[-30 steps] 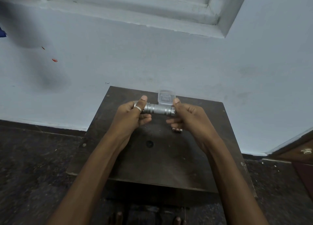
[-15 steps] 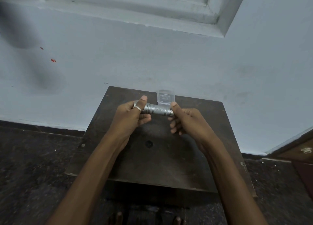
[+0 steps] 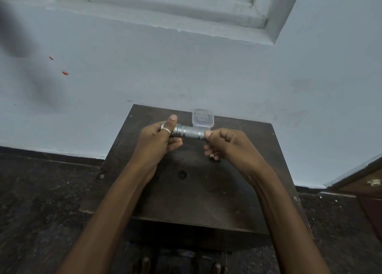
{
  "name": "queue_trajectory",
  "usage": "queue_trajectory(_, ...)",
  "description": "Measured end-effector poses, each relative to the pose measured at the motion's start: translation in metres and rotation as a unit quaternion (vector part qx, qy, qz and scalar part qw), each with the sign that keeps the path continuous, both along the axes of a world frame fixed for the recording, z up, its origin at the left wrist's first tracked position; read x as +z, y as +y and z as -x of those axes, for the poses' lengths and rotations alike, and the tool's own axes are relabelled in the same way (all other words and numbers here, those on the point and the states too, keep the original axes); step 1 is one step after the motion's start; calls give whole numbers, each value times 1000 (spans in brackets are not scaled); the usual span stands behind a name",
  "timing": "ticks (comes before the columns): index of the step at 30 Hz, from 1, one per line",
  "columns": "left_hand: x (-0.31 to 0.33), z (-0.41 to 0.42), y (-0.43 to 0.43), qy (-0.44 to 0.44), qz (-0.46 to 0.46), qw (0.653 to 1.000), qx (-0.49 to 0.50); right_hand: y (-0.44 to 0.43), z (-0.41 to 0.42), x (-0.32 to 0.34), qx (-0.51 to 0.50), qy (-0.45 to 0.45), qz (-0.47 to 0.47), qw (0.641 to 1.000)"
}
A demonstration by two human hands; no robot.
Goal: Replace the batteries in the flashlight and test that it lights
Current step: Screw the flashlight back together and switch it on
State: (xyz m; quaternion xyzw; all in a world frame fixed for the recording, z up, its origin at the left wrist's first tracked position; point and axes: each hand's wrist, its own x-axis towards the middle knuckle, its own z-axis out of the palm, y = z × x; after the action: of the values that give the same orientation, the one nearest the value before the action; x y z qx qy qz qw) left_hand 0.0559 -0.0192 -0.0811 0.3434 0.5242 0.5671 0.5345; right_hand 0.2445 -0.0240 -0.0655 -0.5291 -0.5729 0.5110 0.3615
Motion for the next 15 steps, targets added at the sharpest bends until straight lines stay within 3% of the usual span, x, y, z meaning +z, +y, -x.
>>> queue_trajectory(7, -1, 1, 0, 6, -7, 1000, -7, -2, 5, 1, -22, -6, 31, 999)
queue_trajectory(11, -3, 5, 1, 7, 2, 1000, 2, 1, 1, 2, -32, 45, -21, 998)
queue_trajectory(15, -4, 4, 1, 7, 4, 1000, 4, 3, -2, 1, -31, 40, -45, 998)
